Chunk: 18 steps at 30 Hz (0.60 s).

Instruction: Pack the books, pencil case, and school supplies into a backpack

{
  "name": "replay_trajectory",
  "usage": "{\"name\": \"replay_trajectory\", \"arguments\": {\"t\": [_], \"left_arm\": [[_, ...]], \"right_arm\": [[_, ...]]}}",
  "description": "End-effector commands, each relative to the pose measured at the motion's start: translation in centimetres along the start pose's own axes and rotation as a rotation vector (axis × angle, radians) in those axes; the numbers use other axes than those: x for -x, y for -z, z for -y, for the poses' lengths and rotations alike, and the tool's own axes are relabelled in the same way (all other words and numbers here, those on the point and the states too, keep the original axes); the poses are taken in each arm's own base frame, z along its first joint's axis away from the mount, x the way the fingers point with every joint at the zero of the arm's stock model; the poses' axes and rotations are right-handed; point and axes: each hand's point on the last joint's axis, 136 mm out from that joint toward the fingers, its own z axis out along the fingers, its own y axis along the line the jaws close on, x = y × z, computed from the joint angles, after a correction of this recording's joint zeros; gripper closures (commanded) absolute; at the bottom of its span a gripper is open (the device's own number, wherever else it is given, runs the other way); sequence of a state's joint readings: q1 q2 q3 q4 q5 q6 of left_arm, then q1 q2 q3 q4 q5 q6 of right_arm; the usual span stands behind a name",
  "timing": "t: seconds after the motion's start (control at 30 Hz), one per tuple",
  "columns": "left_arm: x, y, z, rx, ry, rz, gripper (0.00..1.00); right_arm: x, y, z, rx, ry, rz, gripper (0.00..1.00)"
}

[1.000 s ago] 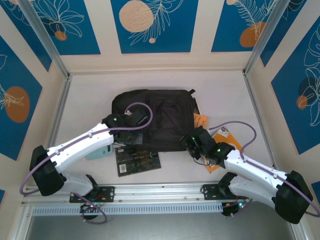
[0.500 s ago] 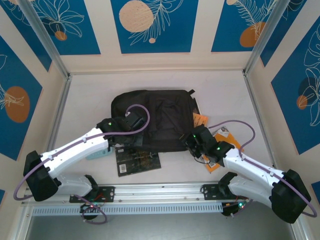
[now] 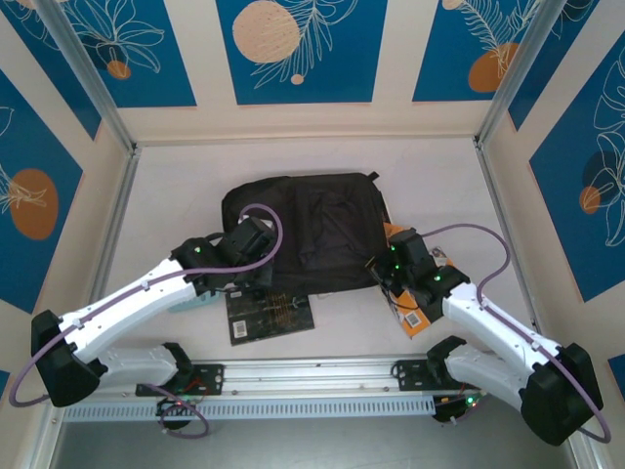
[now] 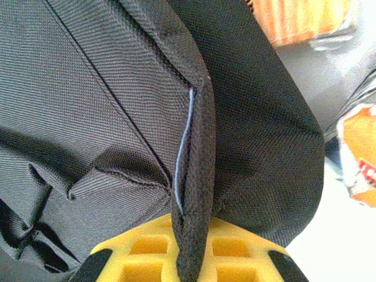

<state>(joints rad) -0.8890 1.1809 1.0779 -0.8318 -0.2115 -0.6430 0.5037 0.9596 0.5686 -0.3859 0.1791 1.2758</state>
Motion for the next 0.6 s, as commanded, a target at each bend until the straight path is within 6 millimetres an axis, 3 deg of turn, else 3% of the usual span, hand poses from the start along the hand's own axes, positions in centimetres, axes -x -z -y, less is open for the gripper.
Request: {"name": "replay_trajectory", "arguments": {"t": [0.0,0.4,0.57], "left_arm": [[0.1,0.9,-1.6,0.068,-0.04,0.04,1.0],[0.9,1.5,-2.3,0.1,-0.094,0.077,1.0],[1.5,1.0,1.6,-0.076,-0.14,0.061,1.0]], "right_arm": [[1.4,0.6,2.4,-0.108,0.036,0.036,1.0],[5.5,1.2,2.7,-0.125,0.059,0.023,1.0],[6.6,0.6,1.7,-0.072,0.053,-0.031,0.96]]}}
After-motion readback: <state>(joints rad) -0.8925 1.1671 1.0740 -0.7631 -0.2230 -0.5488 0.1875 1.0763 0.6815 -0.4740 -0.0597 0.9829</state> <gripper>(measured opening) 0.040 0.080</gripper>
